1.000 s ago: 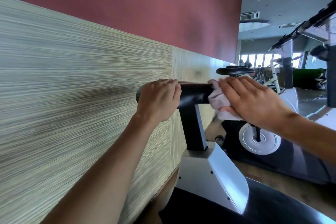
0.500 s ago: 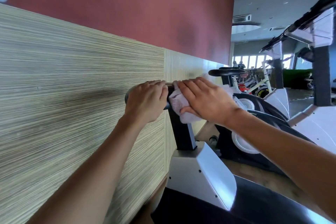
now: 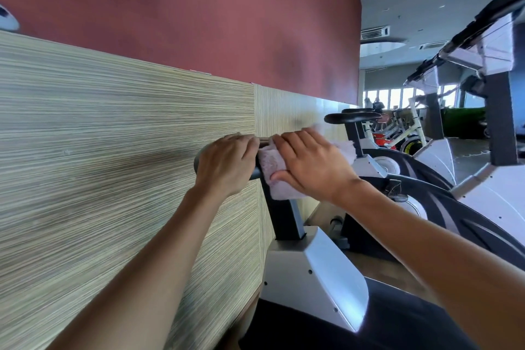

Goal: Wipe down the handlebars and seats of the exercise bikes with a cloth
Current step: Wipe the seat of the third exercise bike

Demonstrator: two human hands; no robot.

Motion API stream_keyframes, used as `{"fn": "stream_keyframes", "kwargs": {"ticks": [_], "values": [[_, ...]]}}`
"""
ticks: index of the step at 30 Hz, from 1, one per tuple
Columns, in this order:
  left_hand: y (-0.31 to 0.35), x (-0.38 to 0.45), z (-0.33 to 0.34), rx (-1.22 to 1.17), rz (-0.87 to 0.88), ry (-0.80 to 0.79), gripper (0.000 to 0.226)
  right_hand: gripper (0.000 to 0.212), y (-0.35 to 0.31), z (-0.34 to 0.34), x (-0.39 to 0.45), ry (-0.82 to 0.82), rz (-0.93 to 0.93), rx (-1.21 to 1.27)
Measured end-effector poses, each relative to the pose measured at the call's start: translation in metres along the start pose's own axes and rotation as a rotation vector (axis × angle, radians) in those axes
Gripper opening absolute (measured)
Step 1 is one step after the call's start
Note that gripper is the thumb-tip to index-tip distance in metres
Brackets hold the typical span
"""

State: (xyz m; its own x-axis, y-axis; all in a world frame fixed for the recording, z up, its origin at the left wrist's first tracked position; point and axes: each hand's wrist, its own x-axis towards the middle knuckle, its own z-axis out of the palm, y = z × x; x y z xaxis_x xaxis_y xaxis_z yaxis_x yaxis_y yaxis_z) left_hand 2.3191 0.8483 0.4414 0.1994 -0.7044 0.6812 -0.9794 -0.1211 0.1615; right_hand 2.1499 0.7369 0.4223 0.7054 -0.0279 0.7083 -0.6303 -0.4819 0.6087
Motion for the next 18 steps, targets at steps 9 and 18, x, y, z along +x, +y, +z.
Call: {"fn": "stream_keyframes", "kwargs": {"ticks": [9,18], "values": [[0.005,-0.002,0.015,0.175,0.278,0.052,0.072,0.068,0.058,-0.043,-0.020,-0.232,0.325,1.028],[0.058,-0.001,0.017,0.059,0.259,0.129,0.054,0.056,0.059,-0.039,-0.024,-0.414,0.406,0.931]]}}
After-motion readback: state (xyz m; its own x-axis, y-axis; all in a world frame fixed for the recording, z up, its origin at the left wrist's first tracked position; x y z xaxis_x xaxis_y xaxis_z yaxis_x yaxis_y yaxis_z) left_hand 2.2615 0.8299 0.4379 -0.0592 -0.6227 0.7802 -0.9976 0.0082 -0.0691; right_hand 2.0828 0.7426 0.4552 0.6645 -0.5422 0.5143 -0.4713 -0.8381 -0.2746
